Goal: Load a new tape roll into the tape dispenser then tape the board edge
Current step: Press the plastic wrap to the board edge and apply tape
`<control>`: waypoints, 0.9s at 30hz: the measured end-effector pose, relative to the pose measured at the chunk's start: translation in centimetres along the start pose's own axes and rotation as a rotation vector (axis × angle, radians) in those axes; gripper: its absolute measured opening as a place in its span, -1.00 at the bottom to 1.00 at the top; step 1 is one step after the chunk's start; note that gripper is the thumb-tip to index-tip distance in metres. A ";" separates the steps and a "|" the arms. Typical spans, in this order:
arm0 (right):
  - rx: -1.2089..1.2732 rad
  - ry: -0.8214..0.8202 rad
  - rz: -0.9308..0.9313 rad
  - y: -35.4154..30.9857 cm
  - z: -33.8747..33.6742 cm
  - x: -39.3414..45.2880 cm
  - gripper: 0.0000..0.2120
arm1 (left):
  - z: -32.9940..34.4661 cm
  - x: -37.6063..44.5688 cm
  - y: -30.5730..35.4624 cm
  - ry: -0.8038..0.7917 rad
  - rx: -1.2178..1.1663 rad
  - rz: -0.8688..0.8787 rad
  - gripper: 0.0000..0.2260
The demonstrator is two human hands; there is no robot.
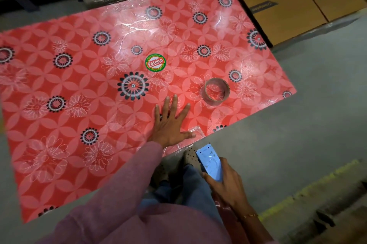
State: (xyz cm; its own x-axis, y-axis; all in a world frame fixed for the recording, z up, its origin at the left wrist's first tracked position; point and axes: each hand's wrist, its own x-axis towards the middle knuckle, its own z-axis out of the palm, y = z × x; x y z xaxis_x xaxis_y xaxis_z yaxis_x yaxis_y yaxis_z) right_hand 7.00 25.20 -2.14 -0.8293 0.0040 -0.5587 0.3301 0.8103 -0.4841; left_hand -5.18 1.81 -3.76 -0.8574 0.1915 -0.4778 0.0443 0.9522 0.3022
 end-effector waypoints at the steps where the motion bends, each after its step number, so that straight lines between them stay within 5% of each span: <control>1: 0.004 0.001 0.000 0.0 0.0 -0.1 -0.51 | 0.0 0.0 0.0 0.002 -0.004 0.001 -0.04; 19: -0.225 -0.041 0.009 -3.0 -0.9 2.1 -0.53 | 0.1 0.0 0.0 0.020 0.023 -0.005 0.04; 27: -0.372 -0.312 0.247 -0.1 0.4 3.0 -0.35 | 0.2 0.0 -0.1 0.015 0.015 0.001 0.04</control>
State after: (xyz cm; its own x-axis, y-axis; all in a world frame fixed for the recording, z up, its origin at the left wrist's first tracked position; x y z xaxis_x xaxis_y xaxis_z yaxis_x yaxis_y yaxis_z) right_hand 4.65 24.96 -4.03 -0.5558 0.0924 -0.8262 0.2694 0.9602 -0.0738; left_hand -5.11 1.77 -3.99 -0.8649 0.1894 -0.4649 0.0531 0.9554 0.2904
